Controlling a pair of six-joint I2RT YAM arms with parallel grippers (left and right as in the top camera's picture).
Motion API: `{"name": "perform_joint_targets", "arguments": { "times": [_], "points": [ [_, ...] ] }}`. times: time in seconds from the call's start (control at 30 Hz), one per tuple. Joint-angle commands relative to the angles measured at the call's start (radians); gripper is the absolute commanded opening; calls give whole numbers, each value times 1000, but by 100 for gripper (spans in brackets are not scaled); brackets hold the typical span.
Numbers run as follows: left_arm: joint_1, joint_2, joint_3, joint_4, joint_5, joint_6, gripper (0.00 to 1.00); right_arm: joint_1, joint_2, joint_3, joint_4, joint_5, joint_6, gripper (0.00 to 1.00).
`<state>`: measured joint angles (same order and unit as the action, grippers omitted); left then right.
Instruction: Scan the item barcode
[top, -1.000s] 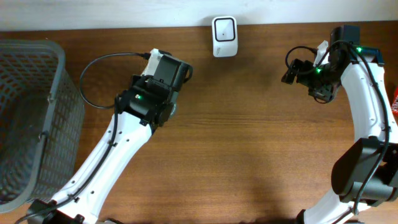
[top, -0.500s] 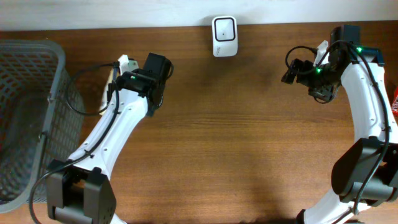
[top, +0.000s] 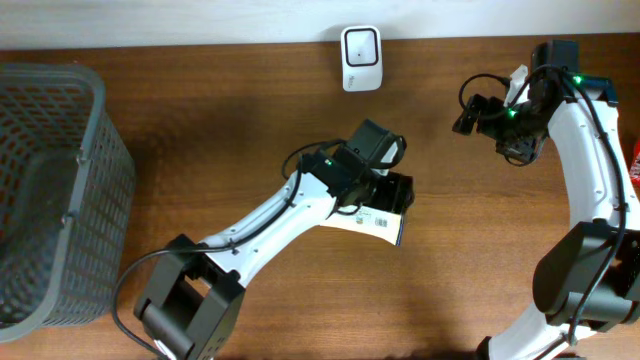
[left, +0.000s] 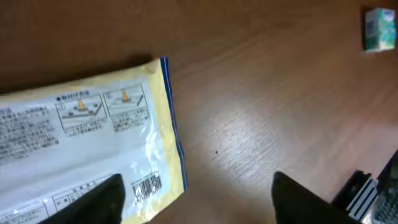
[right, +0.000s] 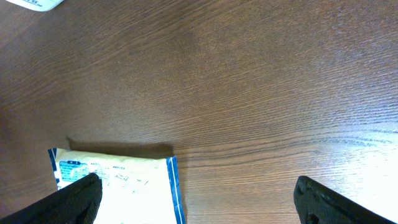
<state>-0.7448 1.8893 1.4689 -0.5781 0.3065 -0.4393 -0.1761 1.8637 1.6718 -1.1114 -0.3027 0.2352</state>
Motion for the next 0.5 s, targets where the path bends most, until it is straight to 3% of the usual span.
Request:
{"name": "perform_joint_targets", "arguments": {
  "times": [0.0,0.03,0.07,0.1,0.13,0.3,0.47],
  "points": [
    [77,-16,136,-100,19,26,74,-1,-8,15,0,12,-3,99],
    [113,-18,183,-182,19,53,65,-1,-8,15,0,12,-3,99],
    [153,-18,213,-296,-23,74,26,-1,-8,15,0,12,-3,99],
    [166,-14,212,-382,-80,74,4,-1,-8,15,0,12,-3,99],
    [167,11,195,-465,-112,74,0,-1,-8,15,0,12,-3,99],
    [84,208,106,-441,-67,43,0,-1,-8,15,0,12,-3,99],
    [107,338,106,-209,-95,-21,0,-1,-8,15,0,12,-3,99]
  ]
}}
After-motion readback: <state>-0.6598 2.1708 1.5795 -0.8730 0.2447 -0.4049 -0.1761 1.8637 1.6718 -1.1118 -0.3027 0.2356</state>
